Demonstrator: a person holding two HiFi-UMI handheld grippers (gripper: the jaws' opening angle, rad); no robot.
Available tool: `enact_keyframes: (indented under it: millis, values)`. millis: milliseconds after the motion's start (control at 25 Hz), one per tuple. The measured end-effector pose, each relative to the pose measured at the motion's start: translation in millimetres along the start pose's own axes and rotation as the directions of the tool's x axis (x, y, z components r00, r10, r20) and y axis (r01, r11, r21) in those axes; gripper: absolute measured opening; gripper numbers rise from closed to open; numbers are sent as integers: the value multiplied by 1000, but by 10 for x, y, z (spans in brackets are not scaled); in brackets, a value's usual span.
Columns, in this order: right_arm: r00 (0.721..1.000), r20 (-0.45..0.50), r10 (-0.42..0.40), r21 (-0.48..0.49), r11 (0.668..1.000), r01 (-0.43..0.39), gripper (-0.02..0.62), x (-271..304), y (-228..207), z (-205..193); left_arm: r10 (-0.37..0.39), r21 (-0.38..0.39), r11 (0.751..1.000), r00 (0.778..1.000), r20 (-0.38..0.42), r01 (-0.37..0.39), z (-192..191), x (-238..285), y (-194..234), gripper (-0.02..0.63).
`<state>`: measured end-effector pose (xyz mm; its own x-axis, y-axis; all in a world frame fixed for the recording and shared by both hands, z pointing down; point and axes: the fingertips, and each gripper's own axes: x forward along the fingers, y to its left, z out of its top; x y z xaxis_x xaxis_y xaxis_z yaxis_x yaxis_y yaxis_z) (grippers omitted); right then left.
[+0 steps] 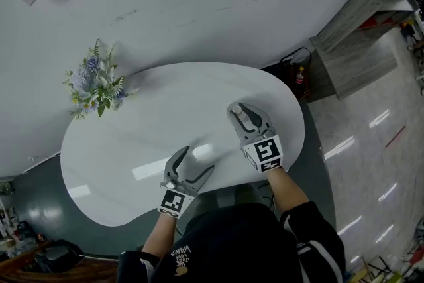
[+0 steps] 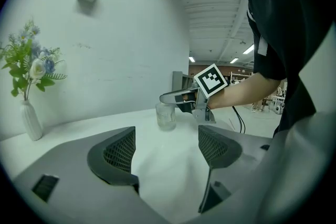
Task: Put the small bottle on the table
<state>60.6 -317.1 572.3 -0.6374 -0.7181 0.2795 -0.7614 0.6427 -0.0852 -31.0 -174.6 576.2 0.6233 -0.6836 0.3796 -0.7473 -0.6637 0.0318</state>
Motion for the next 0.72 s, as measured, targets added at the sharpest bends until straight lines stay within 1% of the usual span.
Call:
enact_keyframes:
  millis: [240, 400, 720]
  values:
    - [1000, -5, -12, -22, 1000, 12, 144, 122, -123, -53, 36, -19, 999, 999, -31, -36, -132, -65, 42, 377]
    - [1000, -2, -30, -40, 999, 30, 144, 196, -215, -80, 40, -28, 999, 998, -41, -41, -171, -57, 21, 377]
    - [998, 16, -66, -43, 997, 67, 144, 266, -343, -112, 56, -44, 997, 997, -51, -58, -217, -57, 38, 377]
